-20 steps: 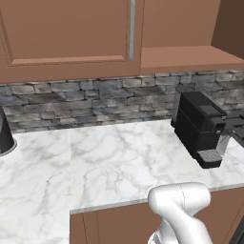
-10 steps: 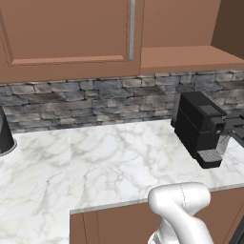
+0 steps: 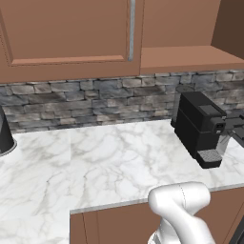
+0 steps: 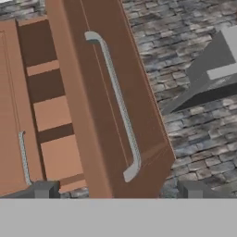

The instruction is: Open the cabinet and move the ladle to the pot. Then close the cabinet.

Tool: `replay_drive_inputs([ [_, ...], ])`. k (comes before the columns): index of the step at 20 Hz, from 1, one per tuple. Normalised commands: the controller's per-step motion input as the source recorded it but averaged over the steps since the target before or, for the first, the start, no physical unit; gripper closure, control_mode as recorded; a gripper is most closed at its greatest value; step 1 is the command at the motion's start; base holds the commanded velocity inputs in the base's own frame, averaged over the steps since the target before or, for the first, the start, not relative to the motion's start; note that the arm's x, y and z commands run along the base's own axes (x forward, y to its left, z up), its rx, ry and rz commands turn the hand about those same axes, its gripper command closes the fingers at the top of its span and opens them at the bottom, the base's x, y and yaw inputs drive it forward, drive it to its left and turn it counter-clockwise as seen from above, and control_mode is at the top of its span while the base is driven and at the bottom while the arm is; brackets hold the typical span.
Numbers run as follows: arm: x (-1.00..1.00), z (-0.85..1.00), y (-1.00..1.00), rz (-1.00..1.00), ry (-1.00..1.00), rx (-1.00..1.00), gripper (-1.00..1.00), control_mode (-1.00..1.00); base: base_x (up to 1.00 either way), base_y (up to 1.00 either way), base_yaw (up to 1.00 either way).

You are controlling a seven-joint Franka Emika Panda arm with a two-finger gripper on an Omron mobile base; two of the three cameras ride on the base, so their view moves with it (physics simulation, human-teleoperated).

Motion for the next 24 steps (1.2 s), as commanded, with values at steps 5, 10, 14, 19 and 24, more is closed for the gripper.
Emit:
replay_drive_inputs([
  [5,0.23,-0.18,-0.27,0.19,-0.05,0.1,-1.0,-1.0,0.0,0.0,0.0],
  [10,0.58,-0.11,-0.18,0.16,-0.02,0.11,-1.0,-1.0,0.0,0.0,0.0],
  [14,0.71,-0.09,-0.03,0.13,-0.03,0.11,-1.0,-1.0,0.0,0.0,0.0],
  [19,0.67,-0.08,-0.06,0.13,-0.03,0.11,-1.0,-1.0,0.0,0.0,0.0],
  [24,0.56,-0.07,0.0,0.14,-0.02,0.1,-1.0,-1.0,0.0,0.0,0.0],
])
